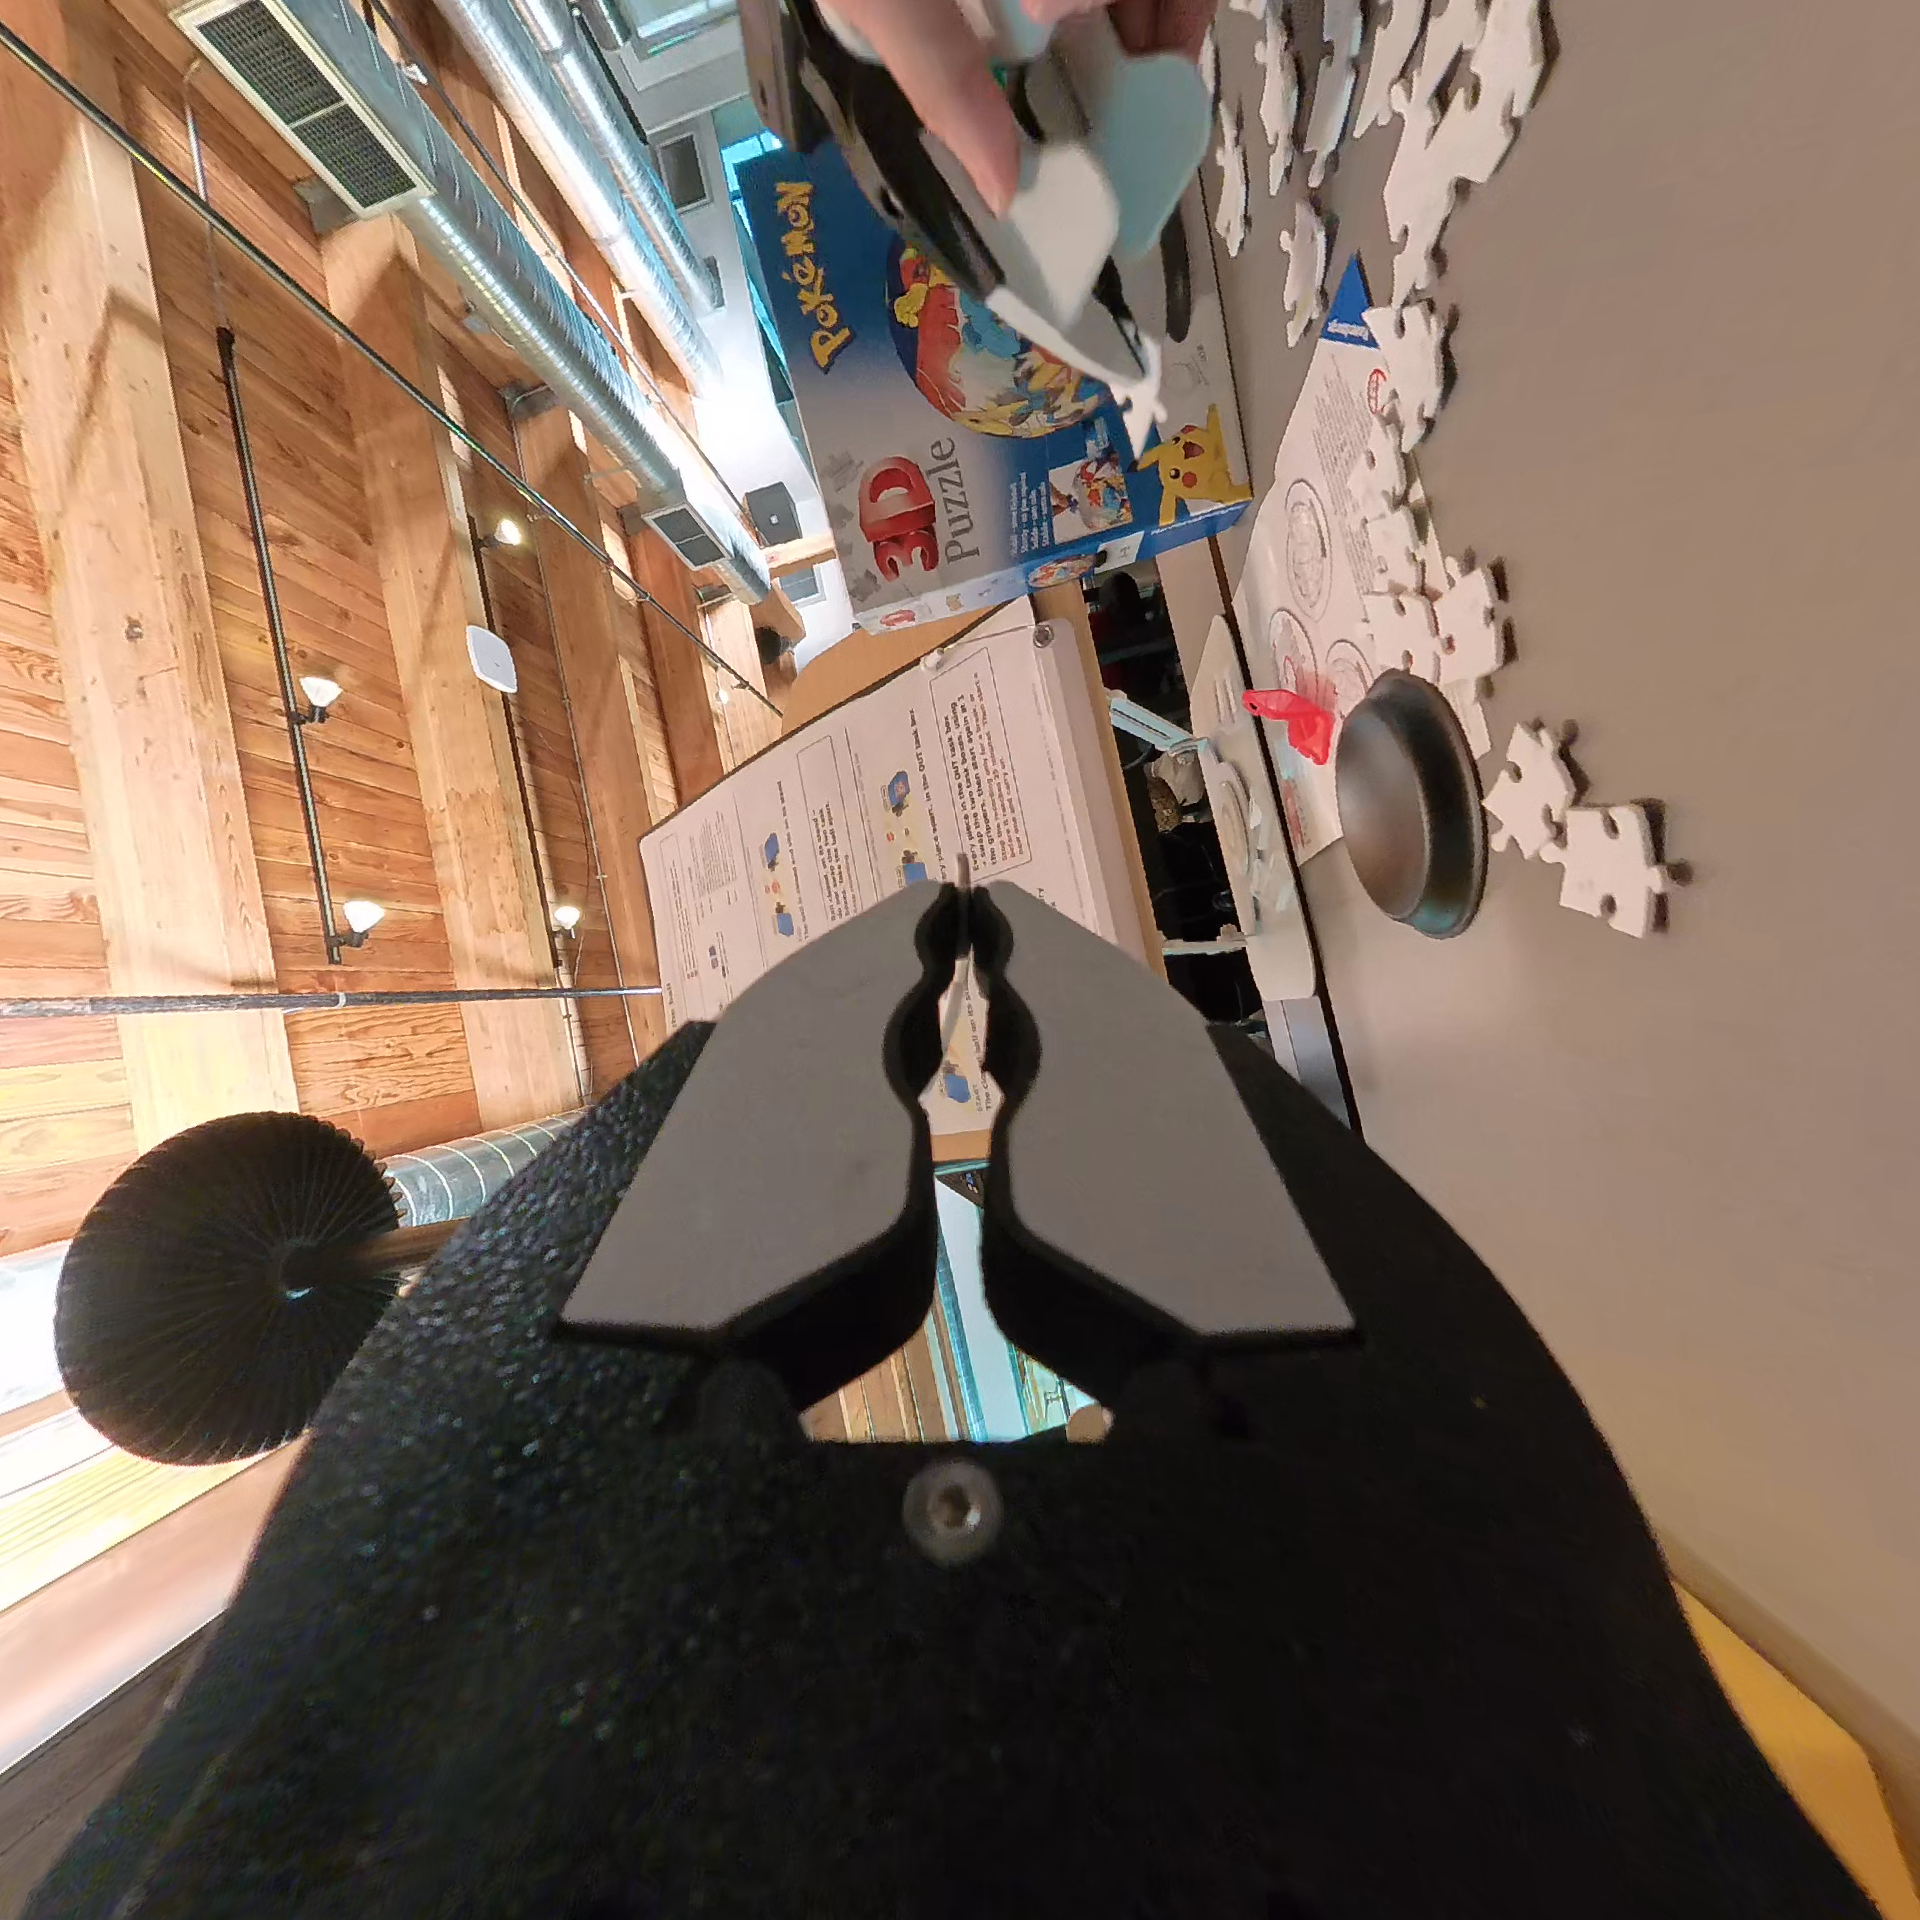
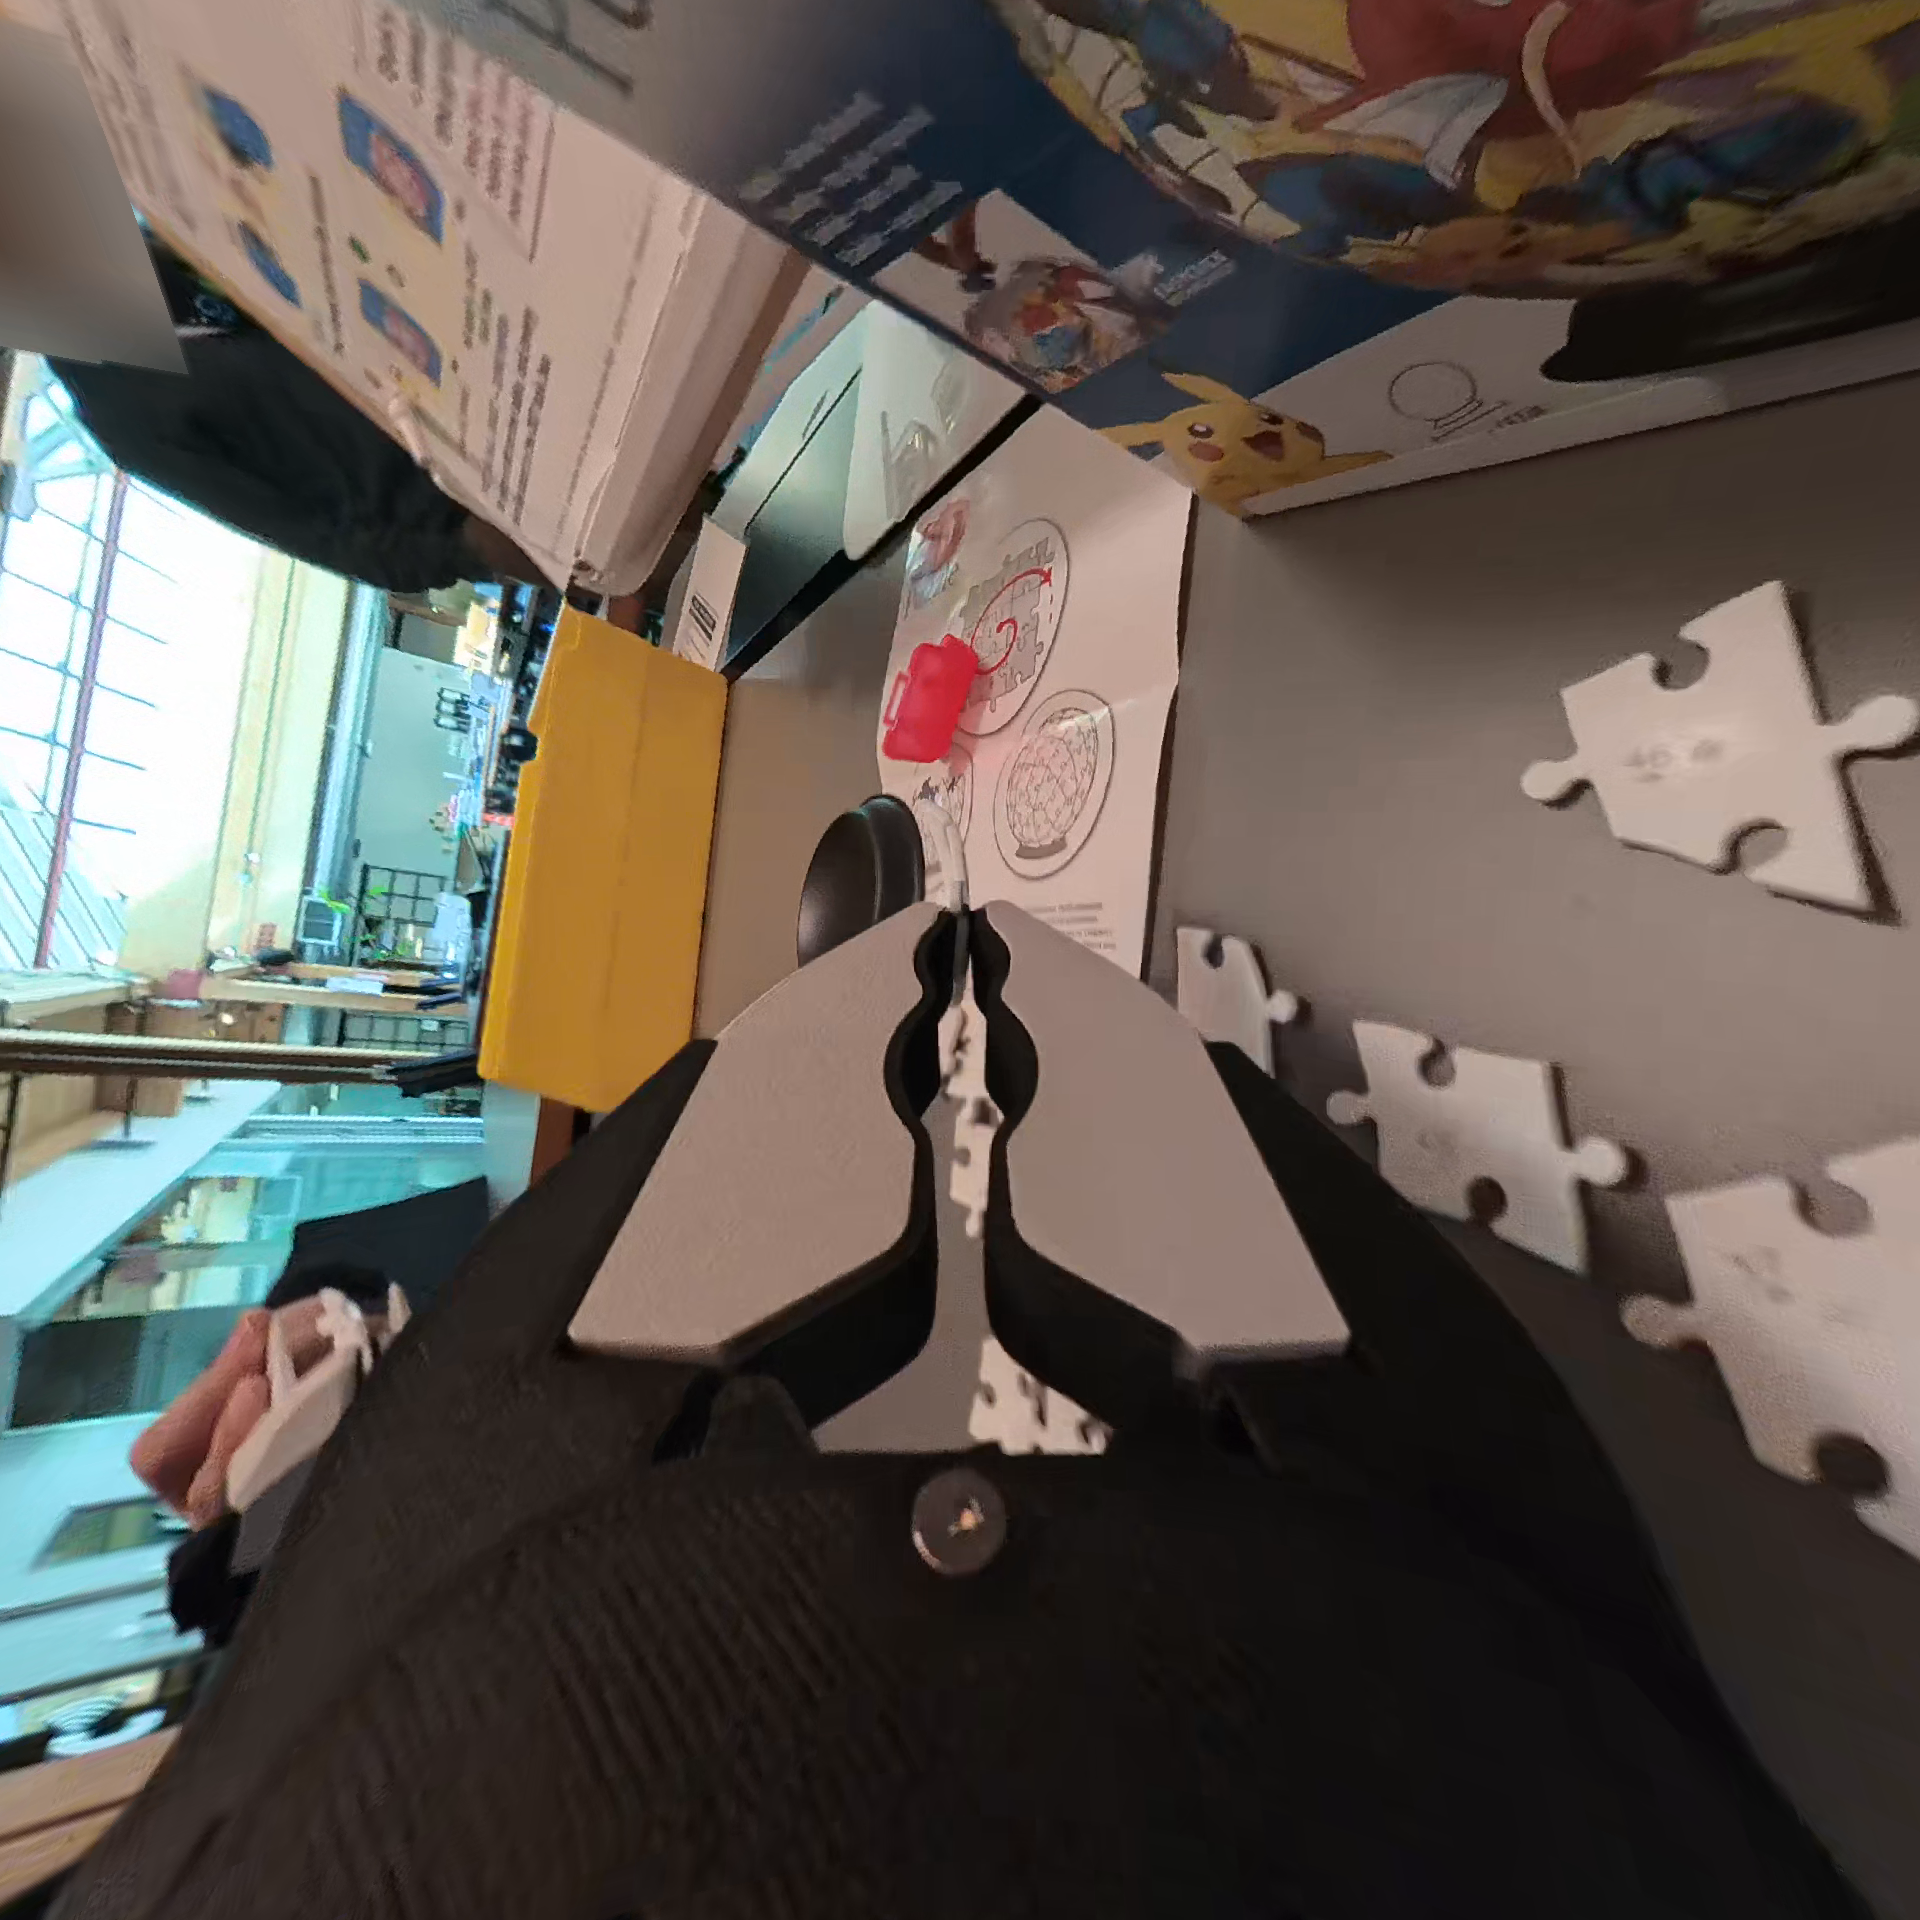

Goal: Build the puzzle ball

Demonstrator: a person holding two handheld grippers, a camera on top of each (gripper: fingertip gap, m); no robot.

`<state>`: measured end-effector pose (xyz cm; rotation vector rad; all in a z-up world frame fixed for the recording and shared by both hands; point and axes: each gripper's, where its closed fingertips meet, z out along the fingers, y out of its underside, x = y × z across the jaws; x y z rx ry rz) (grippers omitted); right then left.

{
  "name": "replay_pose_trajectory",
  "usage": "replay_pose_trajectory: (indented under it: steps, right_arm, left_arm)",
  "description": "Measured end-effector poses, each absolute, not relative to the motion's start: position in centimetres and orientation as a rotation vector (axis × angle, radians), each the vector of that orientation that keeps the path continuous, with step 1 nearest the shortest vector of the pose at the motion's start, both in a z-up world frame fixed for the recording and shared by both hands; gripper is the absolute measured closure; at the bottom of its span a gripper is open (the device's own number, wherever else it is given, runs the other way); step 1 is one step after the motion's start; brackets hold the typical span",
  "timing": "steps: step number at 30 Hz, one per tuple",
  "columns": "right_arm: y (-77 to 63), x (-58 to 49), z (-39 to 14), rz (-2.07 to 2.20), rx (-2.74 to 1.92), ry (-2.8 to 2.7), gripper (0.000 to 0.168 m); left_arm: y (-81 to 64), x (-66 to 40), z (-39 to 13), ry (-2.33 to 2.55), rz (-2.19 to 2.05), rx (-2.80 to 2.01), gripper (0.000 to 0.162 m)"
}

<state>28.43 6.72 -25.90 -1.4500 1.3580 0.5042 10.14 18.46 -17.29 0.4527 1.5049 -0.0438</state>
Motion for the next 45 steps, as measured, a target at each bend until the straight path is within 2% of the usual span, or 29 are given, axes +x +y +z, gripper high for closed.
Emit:
replay_pose_trajectory:
  steps: [1, 9, 10, 12, 13, 22, 26, 28, 33, 37, 43, 45]
  right_arm:
    - [7.2, 28.8, -26.2, 0.524, -1.44, 1.38, 0.165]
    - [7.3, 30.2, -28.9, 0.396, -1.496, 1.517, 0.164]
    - [7.2, 30.2, -29.0, 0.388, -1.5, 1.524, 0.162]
    - [7.1, 30.2, -29.6, 0.365, -1.538, 1.547, 0.141]
    - [7.0, 30.3, -29.7, 0.346, -1.551, 1.545, 0.137]
    - [6.6, 30.3, -29.7, 0.298, -1.58, 1.541, 0.133]
    - [5.6, 29.8, -29.3, 0.26, -1.57, 1.54, 0.121]
    - [5.0, 29.2, -28.9, 0.243, -1.567, 1.529, 0.109]
    - [2.7, 27.6, -26.5, 0.032, -1.609, 1.446, 0.093]
    - [3.0, 25.9, -22.0, -0.086, -1.623, 1.262, 0.081]
    - [10.4, 18.6, -15.7, 0.013, -1.702, 0.663, 0.086]
    - [12.6, 15.9, -14.6, 0.025, -1.717, 0.478, 0.1]
  left_arm:
    - [18.6, 10.1, -17.3, 1.507, -0.044, 0.45, 0.16]
    - [19.2, 9.8, -17.8, 1.514, -0.059, 0.432, 0.16]
    - [19.2, 9.8, -17.9, 1.517, -0.059, 0.433, 0.161]
    - [19.2, 9.9, -18.1, 1.52, -0.063, 0.438, 0.161]
    - [19.1, 9.9, -18.2, 1.52, -0.065, 0.44, 0.161]
    - [18.7, 10.1, -18.2, 1.52, -0.081, 0.436, 0.161]
    - [18.9, 10.0, -18.2, 1.524, -0.075, 0.43, 0.161]
    - [19.0, 10.0, -18.0, 1.522, -0.076, 0.42, 0.16]
    - [19.1, 9.9, -16.9, 1.495, -0.098, 0.382, 0.16]
    - [19.1, 10.1, -15.3, 1.452, -0.105, 0.365, 0.16]
    - [18.8, 10.3, -11.6, 1.393, -0.278, 0.213, 0.16]
    - [18.3, 10.1, -10.4, 1.376, -0.355, 0.167, 0.16]
